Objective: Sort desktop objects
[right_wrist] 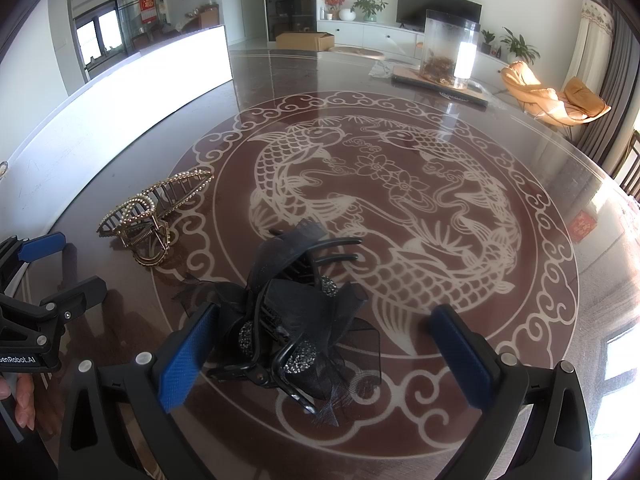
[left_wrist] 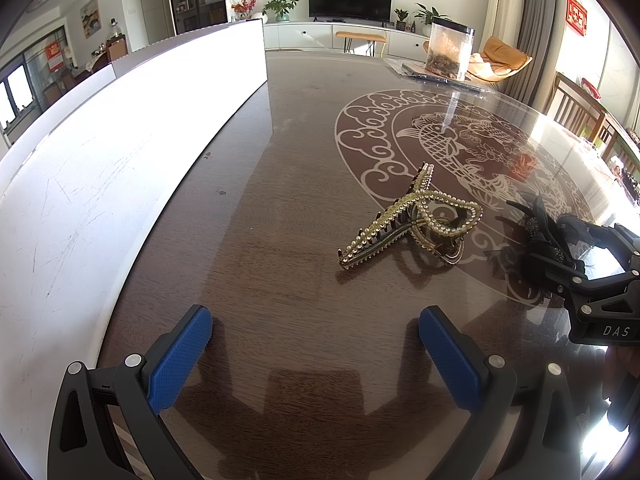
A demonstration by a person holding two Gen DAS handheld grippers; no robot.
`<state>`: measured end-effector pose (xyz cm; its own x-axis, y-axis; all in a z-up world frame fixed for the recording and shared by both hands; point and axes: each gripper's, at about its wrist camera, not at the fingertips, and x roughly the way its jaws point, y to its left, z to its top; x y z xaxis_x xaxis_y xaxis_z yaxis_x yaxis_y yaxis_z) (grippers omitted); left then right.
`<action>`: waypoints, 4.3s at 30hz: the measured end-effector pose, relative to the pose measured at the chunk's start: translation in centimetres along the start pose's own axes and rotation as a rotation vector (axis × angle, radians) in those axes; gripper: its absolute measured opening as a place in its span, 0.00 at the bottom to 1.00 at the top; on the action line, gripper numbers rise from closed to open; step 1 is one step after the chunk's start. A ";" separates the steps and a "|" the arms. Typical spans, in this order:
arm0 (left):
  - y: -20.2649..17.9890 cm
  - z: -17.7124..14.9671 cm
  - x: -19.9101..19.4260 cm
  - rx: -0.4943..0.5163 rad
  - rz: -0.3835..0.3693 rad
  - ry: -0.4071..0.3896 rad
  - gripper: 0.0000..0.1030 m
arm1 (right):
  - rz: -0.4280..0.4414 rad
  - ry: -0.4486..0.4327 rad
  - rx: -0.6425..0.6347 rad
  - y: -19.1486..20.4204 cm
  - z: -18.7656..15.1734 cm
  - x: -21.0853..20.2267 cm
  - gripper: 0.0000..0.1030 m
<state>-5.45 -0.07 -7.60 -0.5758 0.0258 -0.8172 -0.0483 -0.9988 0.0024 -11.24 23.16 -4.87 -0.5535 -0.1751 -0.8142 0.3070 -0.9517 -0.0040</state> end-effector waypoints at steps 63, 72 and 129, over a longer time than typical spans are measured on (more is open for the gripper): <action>-3.9 5.6 0.8 0.285 -0.172 0.012 1.00 | 0.037 0.129 -0.055 -0.2 0.4 0.2 1.00; -6.2 5.7 2.7 0.432 -0.188 0.023 0.85 | 0.091 0.076 -0.030 -0.4 -0.1 -1.0 0.84; 23.6 4.6 -14.0 -0.349 0.435 -0.176 1.00 | 0.305 0.007 -0.524 30.1 19.1 -5.3 0.97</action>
<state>-2.24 -23.77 6.54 -0.6108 -0.4128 -0.6757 0.4771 -0.8729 0.1020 -13.84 -9.37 10.45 -0.3758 -0.4170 -0.8275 0.7922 -0.6080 -0.0534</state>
